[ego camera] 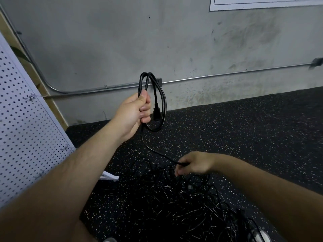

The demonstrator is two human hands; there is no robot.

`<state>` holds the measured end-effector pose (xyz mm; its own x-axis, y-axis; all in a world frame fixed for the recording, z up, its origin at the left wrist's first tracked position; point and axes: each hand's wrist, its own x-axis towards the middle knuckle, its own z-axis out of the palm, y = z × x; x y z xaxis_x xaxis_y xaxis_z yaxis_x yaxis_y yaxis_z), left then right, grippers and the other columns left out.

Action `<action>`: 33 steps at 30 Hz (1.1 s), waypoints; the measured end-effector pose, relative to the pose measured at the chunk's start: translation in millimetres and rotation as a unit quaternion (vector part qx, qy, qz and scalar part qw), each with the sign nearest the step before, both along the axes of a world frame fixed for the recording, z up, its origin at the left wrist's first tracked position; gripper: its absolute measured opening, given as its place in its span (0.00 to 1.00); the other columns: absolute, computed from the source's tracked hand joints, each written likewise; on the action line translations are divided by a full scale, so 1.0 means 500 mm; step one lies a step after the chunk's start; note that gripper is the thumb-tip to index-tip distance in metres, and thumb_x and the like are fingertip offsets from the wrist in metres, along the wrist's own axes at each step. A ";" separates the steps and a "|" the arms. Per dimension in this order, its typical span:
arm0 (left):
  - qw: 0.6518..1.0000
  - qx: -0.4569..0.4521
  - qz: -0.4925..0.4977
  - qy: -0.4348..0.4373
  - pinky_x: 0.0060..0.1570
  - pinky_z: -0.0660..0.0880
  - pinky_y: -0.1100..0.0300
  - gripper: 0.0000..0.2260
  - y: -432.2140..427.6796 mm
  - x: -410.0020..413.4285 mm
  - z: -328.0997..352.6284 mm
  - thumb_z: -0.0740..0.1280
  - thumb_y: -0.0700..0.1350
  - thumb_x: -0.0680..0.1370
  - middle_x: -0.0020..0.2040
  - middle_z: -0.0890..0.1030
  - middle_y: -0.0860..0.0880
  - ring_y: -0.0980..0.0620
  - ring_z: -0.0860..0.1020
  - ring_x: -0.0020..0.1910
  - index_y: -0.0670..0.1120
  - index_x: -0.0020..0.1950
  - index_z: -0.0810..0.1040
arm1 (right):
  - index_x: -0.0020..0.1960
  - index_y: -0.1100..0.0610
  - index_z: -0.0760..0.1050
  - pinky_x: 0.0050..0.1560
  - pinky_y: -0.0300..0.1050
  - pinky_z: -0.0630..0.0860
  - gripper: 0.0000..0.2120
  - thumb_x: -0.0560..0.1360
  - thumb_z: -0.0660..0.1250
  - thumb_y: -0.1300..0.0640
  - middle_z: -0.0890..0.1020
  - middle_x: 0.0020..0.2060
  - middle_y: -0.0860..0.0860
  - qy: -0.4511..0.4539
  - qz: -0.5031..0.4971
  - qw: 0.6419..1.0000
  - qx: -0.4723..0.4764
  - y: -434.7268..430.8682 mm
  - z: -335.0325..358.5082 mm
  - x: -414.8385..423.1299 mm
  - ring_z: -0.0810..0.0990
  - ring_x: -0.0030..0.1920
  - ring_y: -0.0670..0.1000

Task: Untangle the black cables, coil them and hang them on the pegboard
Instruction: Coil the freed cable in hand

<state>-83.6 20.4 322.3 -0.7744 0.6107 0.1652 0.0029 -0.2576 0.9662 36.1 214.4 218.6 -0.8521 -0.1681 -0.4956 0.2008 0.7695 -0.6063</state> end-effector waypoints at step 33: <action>0.968 -0.184 0.017 0.170 0.39 0.70 0.61 0.21 0.039 0.045 -0.025 0.69 0.60 0.71 0.36 0.79 0.60 0.64 0.75 0.32 0.47 0.55 0.75 | 0.49 0.56 0.83 0.44 0.58 0.85 0.10 0.83 0.65 0.54 0.78 0.48 0.52 0.329 -0.389 0.804 -0.306 0.005 0.237 -0.023 0.78 0.45 0.51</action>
<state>-61.4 39.9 309.8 -0.7346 0.6513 0.1905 0.3392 0.1092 0.9344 24.4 216.7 337.1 -0.8613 0.5021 0.0779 -0.0421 0.0822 -0.9957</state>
